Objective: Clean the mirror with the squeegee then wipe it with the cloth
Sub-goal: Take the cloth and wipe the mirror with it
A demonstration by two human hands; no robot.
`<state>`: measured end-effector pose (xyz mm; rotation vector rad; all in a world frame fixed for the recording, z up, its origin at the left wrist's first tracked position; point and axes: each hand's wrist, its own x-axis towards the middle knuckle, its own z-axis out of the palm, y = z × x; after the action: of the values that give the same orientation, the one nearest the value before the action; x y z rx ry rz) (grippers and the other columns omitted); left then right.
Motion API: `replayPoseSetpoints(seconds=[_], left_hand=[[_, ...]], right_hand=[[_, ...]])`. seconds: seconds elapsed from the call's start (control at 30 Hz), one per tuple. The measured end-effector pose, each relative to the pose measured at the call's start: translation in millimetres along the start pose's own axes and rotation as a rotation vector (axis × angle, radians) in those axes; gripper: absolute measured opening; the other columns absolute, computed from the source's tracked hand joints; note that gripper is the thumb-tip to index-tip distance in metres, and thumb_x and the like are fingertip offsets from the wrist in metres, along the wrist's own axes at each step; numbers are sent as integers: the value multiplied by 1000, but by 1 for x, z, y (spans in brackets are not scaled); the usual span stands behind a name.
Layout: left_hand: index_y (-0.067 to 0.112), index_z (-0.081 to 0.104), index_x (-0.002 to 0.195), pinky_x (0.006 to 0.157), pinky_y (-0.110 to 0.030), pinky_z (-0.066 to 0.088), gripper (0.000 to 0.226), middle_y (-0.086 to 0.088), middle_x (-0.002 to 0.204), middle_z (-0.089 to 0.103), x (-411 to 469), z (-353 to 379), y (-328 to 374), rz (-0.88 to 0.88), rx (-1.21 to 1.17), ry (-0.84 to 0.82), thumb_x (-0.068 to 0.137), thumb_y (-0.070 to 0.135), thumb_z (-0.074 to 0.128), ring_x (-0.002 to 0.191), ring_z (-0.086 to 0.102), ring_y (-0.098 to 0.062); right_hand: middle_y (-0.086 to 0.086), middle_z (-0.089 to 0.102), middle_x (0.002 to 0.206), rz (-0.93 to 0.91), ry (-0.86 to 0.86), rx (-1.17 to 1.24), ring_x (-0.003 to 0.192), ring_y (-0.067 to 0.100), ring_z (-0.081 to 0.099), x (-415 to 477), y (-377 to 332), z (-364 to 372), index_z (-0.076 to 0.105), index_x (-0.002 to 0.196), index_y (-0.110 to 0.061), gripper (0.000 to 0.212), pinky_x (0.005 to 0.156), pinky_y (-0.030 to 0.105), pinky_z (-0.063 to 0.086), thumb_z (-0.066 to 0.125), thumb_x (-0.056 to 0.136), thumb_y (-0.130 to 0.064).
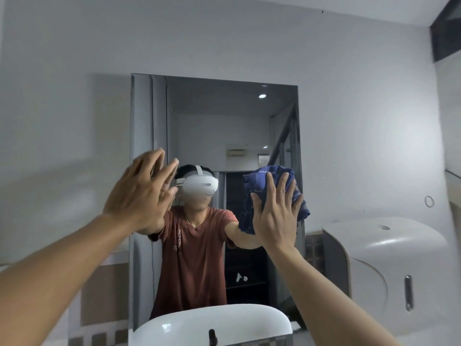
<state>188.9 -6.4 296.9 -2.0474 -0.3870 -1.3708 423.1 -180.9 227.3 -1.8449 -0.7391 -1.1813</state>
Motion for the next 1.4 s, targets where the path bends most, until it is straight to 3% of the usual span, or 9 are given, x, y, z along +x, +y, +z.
replayPoseSetpoints(seconds=[0.2,0.37,0.73,0.83,0.97,1.03,1.17,1.3,1.4], left_hand=[[16,36,153,117,-51,34,75,-19,158,29,38,-10,-22,36,27,-62,91,51,58,147,25,-36],[17,39,151,104,-50,48,62,-14,152,36,43,-20,-30,48,-13,-41,96,40,55,140,35,-33],[21,41,150,95,-54,53,57,-8,155,35,54,-34,-40,-10,-16,-112,97,35,57,144,32,-30],[21,40,151,95,-55,53,58,-8,156,34,54,-34,-41,-8,-8,-121,97,36,57,145,30,-30],[21,38,152,95,-54,52,58,-8,157,31,53,-32,-41,-7,-6,-124,99,36,55,146,27,-29],[21,38,152,97,-53,53,59,-8,157,29,50,-29,-40,-14,-9,-115,99,36,55,146,27,-29],[18,40,150,95,-48,55,57,-12,156,29,26,-21,-31,-59,-30,-68,98,34,56,144,31,-32],[15,43,148,89,-43,59,53,-14,155,32,-11,-10,-17,-55,-72,-27,99,30,54,142,34,-33],[14,40,151,98,-44,55,55,-15,157,29,-28,-2,-8,-54,-93,-30,101,33,50,146,30,-33]], right_hand=[[17,13,167,-134,-3,-61,154,39,8,-11,-28,10,21,160,-21,69,121,64,10,20,102,-59],[18,11,167,-253,-31,-51,154,40,6,-17,-69,15,23,159,-18,67,121,66,8,25,104,-56],[13,24,165,-691,-60,-31,153,37,17,-53,-147,42,33,156,-18,59,122,61,9,30,105,-48],[11,26,165,-791,-71,-49,153,35,19,-61,-157,49,36,155,-17,58,120,63,18,33,105,-46],[8,26,165,-942,-123,-94,154,34,16,-70,-153,56,33,156,-19,57,122,61,7,31,106,-47],[8,26,165,-1009,-151,-124,153,34,17,-78,-144,57,33,156,-20,57,122,61,9,32,105,-47],[10,28,164,-987,-159,-129,152,34,22,-89,-117,52,34,155,-21,58,119,62,22,33,104,-48],[9,21,166,-858,-175,-151,154,33,14,-90,-88,42,29,158,-23,61,121,62,15,33,104,-51],[10,21,166,-782,-179,-167,154,33,13,-83,-69,34,30,157,-23,61,121,62,13,37,104,-51]])
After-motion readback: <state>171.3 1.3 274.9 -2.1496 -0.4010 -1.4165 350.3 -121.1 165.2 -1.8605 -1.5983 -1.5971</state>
